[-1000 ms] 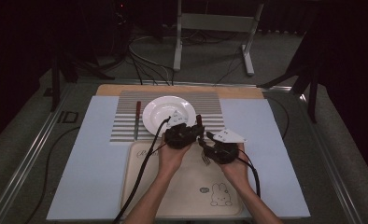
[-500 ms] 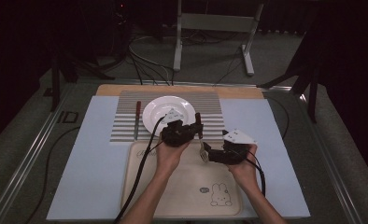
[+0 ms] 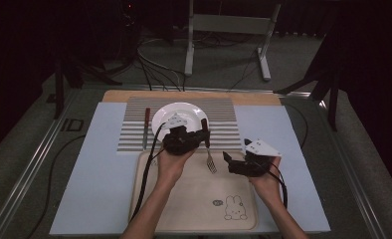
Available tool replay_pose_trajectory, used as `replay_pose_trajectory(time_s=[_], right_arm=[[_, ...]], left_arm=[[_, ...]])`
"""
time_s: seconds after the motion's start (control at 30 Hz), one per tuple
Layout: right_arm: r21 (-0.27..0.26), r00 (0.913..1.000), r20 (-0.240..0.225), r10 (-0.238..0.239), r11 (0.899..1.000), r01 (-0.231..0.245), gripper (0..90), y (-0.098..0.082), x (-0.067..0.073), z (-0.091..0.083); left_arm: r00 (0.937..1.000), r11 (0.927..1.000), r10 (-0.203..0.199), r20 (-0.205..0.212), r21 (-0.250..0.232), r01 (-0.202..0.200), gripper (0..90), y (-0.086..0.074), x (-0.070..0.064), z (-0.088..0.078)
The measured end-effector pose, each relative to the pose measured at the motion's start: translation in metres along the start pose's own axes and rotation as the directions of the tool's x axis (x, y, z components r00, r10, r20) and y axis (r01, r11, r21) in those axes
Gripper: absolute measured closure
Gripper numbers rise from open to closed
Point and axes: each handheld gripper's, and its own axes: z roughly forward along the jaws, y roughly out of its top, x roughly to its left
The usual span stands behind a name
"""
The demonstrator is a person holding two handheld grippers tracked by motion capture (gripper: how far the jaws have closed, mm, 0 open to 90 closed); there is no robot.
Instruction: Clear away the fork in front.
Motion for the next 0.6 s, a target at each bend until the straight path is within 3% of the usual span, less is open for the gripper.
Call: replay_pose_trajectory(time_s=[0.27, 0.6], right_arm=[[-0.019, 0.9995, 0.022, 0.02, 1.0, -0.02, 11.0, -0.001, -0.01, -0.007], [-0.024, 0.9993, 0.029, 0.023, 0.999, -0.022, 11.0, -0.002, -0.012, -0.012]], left_arm=[[0.9999, 0.9995, 0.006, -0.009, 0.032, -0.005, 80.7, 0.004, 0.006, -0.017], [0.999, 0.9989, 0.024, -0.038, 0.042, -0.022, 80.5, 0.006, 0.014, -0.047]])
